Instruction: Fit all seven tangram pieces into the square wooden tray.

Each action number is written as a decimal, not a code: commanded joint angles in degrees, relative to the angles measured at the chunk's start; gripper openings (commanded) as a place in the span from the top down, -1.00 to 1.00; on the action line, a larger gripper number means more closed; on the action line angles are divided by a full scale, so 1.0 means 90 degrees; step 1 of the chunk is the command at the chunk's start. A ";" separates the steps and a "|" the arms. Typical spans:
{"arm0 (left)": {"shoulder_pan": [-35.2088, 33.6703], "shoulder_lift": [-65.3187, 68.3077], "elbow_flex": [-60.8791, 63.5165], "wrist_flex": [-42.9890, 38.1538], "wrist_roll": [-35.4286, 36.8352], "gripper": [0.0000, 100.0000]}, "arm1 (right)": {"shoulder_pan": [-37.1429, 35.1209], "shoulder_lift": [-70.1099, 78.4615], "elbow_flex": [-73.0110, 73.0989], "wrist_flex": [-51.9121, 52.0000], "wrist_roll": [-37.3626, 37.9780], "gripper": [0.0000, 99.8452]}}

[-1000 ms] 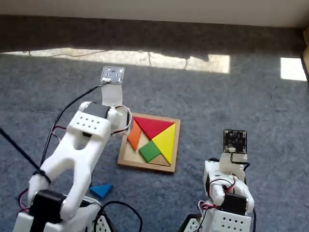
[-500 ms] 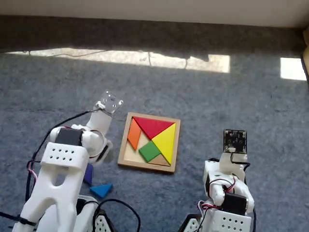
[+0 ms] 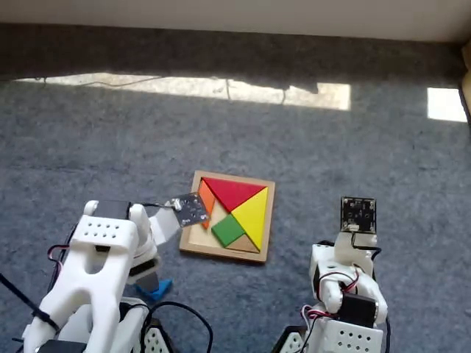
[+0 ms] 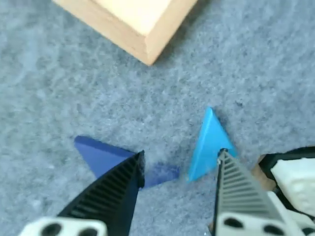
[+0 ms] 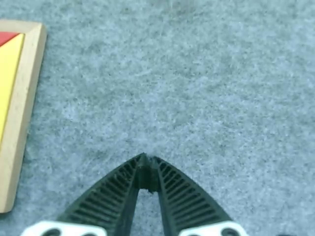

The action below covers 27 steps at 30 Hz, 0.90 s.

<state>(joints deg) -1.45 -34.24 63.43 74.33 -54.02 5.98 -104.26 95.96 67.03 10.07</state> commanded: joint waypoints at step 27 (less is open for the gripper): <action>0.0679 -0.0376 0.1070 -0.0469 0.0488 0.76 | 0.0054 -0.0093 0.0601 -0.0122 0.0049 0.98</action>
<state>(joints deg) 4.09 -36.79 72.92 70.90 -50.24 5.98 -104.26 95.96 67.03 10.07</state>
